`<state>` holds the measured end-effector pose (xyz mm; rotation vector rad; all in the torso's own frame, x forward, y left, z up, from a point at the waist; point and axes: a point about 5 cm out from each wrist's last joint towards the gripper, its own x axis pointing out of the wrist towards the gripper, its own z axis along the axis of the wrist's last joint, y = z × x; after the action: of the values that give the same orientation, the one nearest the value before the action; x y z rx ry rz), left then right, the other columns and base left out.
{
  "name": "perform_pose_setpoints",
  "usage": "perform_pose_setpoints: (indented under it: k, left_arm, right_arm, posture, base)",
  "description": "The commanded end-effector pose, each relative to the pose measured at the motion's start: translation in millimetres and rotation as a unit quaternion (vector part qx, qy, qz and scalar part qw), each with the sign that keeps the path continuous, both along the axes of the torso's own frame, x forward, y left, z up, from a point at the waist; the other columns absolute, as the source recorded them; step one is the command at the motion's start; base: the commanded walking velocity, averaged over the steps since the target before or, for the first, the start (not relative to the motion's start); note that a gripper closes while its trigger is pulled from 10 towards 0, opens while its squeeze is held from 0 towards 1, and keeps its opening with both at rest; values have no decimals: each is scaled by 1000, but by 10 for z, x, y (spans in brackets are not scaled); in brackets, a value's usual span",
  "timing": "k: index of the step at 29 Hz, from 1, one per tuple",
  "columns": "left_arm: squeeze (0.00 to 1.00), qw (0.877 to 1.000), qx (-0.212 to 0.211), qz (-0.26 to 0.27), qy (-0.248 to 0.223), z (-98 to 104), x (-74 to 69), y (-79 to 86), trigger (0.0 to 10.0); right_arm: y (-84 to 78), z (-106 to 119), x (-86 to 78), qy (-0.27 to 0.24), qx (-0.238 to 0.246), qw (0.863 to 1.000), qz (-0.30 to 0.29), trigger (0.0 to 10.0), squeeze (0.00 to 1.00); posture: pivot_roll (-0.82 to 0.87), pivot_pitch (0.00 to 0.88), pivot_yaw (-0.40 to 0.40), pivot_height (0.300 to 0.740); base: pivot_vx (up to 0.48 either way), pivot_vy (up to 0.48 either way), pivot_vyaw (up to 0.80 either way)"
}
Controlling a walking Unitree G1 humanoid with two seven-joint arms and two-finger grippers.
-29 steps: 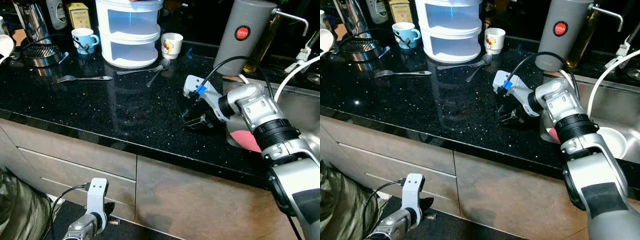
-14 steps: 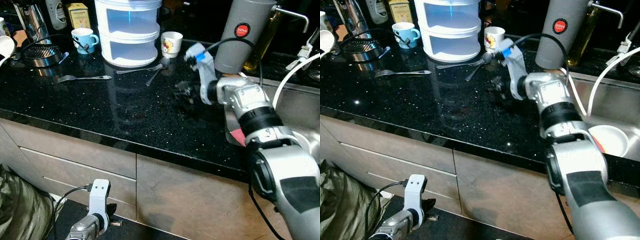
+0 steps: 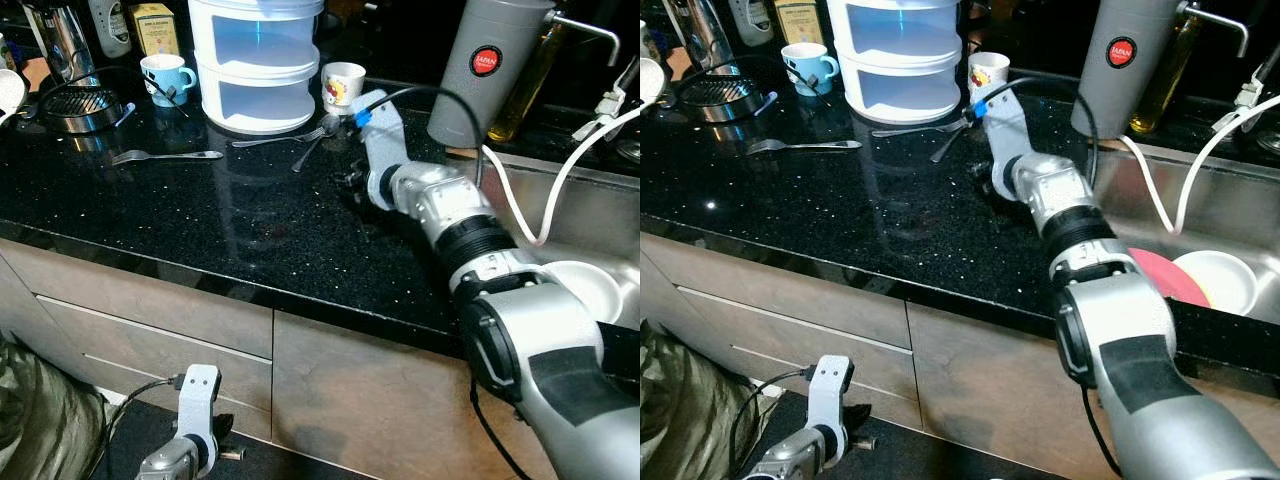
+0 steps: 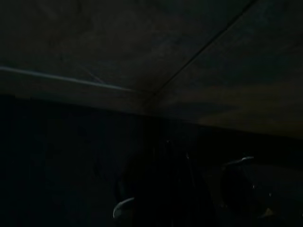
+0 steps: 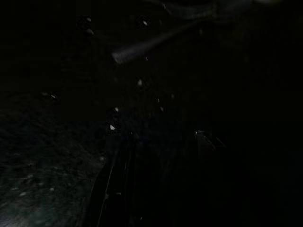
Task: Kitchen organization
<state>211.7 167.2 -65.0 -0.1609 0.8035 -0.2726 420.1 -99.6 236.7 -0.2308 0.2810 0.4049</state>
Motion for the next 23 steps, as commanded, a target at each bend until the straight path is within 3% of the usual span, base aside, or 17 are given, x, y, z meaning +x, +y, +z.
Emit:
perform_pose_setpoints:
  k: [1,12,16,23]
  left_arm:
    - [0,1000,1,-11,8,-42,-72,-35,10000]
    - [0,1000,-1,-11,11,-85,-167,-33,10000]
    - [0,1000,-4,-10,4,-72,-151,-34,10000]
    - [0,1000,-9,-15,-2,-63,-140,-74,10000]
  right_arm:
    - [2,29,11,1,9,1000,-15,10000,0]
    - [69,1,14,18,36,998,-44,10000,0]
    - [72,-128,-25,71,21,996,-44,10000,0]
    - [124,62,-4,56,69,996,-17,10000,0]
  posture:
    - [-8,69,-48,740]
    - [7,112,-63,740]
    - [4,115,-69,740]
    - [-1,109,-73,740]
  base:
    - [0,0,0]
    - [0,0,0]
    - [0,0,0]
    - [0,0,0]
